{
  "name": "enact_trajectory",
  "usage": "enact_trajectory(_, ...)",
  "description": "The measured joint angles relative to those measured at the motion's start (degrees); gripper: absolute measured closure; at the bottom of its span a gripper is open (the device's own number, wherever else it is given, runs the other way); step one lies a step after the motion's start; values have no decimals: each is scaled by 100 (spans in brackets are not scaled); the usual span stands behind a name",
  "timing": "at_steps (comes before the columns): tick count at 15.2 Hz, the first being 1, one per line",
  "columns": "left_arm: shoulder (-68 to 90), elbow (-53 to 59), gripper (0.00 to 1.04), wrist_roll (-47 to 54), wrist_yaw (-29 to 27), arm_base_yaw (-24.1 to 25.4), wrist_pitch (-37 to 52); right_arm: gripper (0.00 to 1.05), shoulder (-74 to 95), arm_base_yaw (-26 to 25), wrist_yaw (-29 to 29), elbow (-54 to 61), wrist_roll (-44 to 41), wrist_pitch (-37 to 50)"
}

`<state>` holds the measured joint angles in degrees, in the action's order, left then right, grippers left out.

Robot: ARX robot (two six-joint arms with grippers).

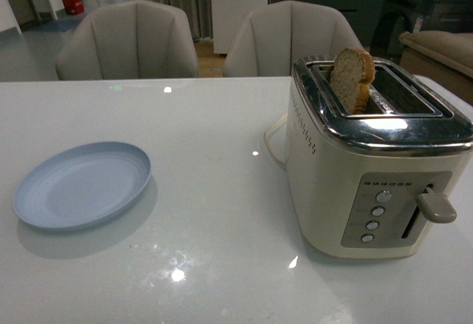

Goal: Left arm holds plate, right arm toasts bread

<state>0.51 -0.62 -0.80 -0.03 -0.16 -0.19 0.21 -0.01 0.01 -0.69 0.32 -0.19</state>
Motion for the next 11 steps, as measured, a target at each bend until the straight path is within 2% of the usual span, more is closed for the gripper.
enact_trajectory(11,0,0,7,2,0,0,0,6,0,0,0,0,0,-2)
